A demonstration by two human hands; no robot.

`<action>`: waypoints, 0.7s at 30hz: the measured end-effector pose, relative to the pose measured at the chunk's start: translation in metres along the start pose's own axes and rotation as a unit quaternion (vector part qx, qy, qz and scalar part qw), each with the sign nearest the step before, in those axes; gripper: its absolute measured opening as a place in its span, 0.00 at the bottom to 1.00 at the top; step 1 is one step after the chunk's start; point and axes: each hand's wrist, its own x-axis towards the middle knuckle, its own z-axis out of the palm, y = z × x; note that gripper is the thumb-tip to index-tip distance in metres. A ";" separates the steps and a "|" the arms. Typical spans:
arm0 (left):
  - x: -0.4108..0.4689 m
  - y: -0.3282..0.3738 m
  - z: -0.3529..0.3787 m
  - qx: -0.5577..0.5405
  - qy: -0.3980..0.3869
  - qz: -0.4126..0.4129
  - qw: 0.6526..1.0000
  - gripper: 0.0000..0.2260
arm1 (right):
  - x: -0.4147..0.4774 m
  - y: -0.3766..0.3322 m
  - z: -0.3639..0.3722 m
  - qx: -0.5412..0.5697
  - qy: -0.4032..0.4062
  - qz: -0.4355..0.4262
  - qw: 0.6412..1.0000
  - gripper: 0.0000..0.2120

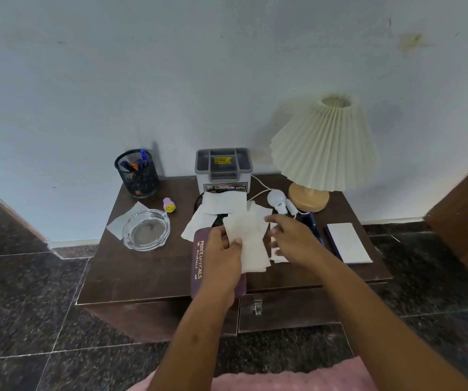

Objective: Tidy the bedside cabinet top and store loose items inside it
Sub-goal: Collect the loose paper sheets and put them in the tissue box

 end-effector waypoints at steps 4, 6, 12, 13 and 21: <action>0.001 -0.001 0.000 0.009 -0.004 -0.010 1.000 0.10 | 0.002 0.024 -0.001 -0.295 0.017 0.043 0.954 0.20; 0.002 -0.002 -0.001 0.005 -0.002 -0.013 1.000 0.10 | -0.001 0.028 0.012 -0.317 0.016 0.055 0.947 0.18; 0.003 0.000 -0.005 0.021 0.000 -0.023 1.000 0.09 | 0.002 0.030 0.028 -0.361 0.092 0.018 0.928 0.14; 0.003 0.000 -0.006 0.023 0.001 -0.021 0.999 0.09 | 0.003 0.030 0.029 -0.368 0.100 0.012 0.924 0.13; 0.010 0.000 -0.012 -0.020 -0.002 -0.038 0.999 0.09 | 0.002 -0.004 0.014 -0.152 0.177 -0.036 0.972 0.11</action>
